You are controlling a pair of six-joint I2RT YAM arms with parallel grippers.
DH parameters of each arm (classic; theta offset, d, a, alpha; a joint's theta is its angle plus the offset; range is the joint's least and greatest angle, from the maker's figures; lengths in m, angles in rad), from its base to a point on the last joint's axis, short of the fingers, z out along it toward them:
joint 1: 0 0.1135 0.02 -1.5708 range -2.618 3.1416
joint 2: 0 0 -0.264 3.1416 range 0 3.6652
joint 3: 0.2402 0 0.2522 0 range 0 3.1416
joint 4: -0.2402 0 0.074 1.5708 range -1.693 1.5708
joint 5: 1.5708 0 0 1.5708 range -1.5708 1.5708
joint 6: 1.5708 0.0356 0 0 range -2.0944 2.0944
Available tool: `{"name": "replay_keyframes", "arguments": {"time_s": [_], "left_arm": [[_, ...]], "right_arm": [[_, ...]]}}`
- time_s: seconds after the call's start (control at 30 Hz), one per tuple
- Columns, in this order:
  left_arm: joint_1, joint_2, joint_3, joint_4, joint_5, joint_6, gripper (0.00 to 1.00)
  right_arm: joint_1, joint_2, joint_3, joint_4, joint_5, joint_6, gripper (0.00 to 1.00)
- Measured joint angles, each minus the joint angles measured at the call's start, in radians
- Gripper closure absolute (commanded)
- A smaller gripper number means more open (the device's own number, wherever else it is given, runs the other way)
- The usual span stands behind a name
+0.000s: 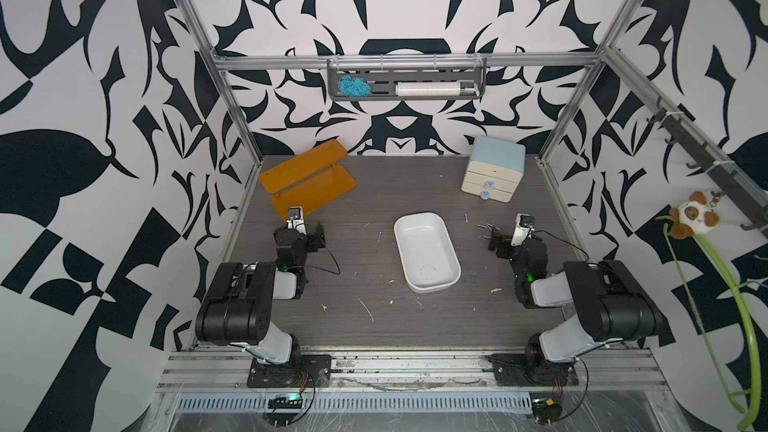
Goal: Take out the screws from the storage box
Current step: Reset both arms
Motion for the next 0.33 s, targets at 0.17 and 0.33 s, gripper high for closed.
{"name": "replay_keyframes", "arguments": {"time_s": [0.17, 0.33], "left_arm": [[0.0, 0.0, 0.0, -0.01, 0.001, 0.003, 0.01], [0.0, 0.0, 0.0, -0.017, 0.003, 0.003, 0.01]], "right_arm": [[0.002, 0.0, 0.0, 0.001, -0.005, -0.004, 0.0], [0.002, 0.0, 0.0, 0.001, -0.005, -0.008, 0.0]]}}
